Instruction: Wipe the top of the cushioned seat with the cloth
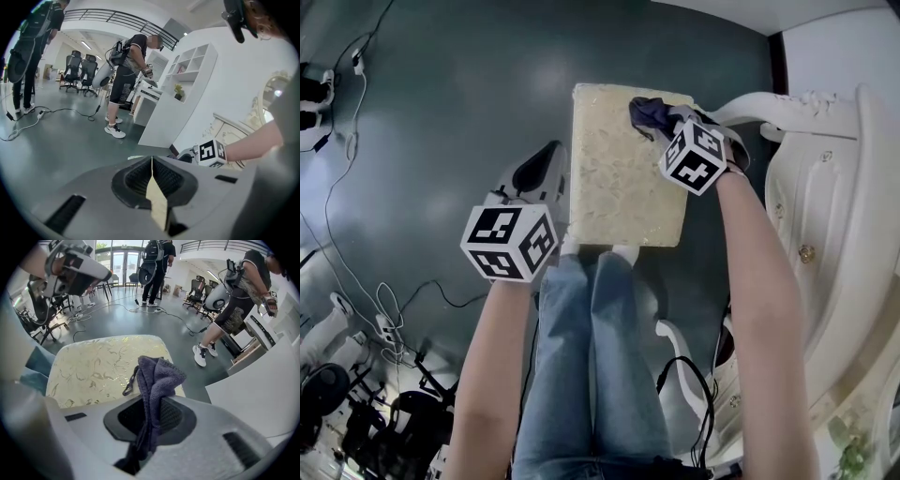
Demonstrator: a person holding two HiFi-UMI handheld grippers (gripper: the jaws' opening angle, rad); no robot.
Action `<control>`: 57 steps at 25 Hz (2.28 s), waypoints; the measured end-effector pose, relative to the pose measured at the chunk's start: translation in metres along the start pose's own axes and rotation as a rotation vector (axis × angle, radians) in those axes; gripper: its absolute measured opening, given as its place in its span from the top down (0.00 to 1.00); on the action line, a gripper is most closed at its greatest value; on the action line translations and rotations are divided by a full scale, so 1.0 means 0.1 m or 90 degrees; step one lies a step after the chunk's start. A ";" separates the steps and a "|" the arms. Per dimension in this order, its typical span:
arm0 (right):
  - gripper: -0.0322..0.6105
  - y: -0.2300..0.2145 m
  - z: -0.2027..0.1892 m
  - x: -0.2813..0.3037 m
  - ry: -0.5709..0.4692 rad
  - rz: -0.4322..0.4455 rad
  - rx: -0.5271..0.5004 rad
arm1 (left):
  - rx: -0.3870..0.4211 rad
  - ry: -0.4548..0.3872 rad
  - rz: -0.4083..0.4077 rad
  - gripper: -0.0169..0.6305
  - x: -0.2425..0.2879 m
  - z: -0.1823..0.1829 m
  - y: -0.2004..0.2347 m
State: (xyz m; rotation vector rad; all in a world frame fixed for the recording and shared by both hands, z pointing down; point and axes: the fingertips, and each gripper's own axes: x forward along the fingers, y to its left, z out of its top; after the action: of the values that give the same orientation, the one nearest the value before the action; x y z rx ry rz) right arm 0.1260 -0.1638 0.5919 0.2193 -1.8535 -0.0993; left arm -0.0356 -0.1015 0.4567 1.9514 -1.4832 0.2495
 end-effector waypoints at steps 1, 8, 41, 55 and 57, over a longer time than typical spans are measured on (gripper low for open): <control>0.89 0.03 0.00 -0.01 -0.002 0.003 0.001 | 0.000 0.000 -0.001 0.96 -0.01 -0.01 -0.01; 0.89 0.27 -0.03 -0.07 -0.003 0.030 -0.008 | 0.001 -0.002 -0.005 0.97 -0.08 -0.03 -0.08; 0.89 1.32 -0.17 -0.33 0.018 0.143 -0.018 | 0.002 0.004 -0.014 0.97 -0.33 -0.21 -0.26; 0.89 1.88 -0.24 -0.48 0.017 0.180 -0.020 | 0.014 0.019 -0.027 0.97 -0.42 -0.29 -0.37; 0.89 1.93 -0.25 -0.50 0.015 0.179 -0.026 | 0.015 0.020 -0.029 0.97 -0.41 -0.29 -0.39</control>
State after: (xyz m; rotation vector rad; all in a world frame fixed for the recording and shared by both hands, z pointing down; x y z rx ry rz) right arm 0.1448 0.0366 0.5872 -0.0693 -1.8388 0.0590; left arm -0.0073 -0.0464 0.4418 1.9885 -1.4203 0.2770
